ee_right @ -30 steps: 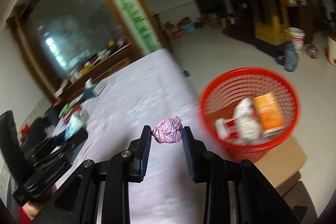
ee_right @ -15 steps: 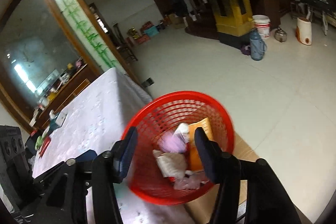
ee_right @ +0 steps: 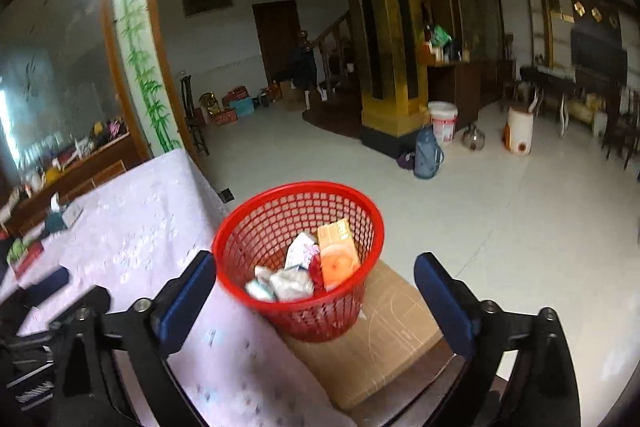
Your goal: Collect trash
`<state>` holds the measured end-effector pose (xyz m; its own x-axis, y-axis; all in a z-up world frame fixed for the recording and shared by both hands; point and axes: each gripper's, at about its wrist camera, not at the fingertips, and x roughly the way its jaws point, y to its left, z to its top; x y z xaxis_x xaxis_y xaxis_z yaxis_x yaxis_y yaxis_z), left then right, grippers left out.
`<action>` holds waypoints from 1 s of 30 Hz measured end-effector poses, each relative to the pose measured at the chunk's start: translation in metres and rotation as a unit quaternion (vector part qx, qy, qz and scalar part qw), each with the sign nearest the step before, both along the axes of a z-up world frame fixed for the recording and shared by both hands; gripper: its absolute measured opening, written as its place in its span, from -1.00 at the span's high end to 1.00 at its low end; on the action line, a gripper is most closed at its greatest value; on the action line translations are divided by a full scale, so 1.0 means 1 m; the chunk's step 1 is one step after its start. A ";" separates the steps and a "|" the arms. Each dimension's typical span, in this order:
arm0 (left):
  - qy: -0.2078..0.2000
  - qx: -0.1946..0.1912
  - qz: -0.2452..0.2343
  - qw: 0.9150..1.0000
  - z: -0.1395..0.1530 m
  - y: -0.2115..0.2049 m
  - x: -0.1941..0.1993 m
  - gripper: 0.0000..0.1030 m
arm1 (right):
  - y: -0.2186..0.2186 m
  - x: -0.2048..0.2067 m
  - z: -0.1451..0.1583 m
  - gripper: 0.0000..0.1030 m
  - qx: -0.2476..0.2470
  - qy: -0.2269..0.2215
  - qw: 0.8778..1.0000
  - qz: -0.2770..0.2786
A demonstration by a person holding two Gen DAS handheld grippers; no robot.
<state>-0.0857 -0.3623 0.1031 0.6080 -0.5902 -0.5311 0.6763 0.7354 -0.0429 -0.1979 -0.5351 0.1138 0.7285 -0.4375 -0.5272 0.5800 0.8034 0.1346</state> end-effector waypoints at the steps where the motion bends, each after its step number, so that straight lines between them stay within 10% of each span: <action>1: -0.008 0.000 0.004 1.000 0.000 0.008 -0.004 -0.77 | 0.012 -0.006 -0.002 -0.98 -0.008 -0.001 1.000 -0.002; 12: -0.034 0.014 0.081 0.996 -0.025 0.093 -0.048 -0.81 | 0.078 -0.014 -0.018 -0.98 -0.055 0.013 0.998 0.034; 30: -0.037 0.039 0.137 0.989 -0.030 0.116 -0.063 -0.93 | 0.110 -0.002 -0.026 -0.98 -0.068 0.026 0.995 0.071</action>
<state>-0.1487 -0.2467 0.0726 0.7781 -0.3569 -0.5169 0.4509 0.8903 0.0641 -0.2004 -0.4256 0.0877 0.7609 -0.4023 -0.5092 0.4636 0.8860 -0.0073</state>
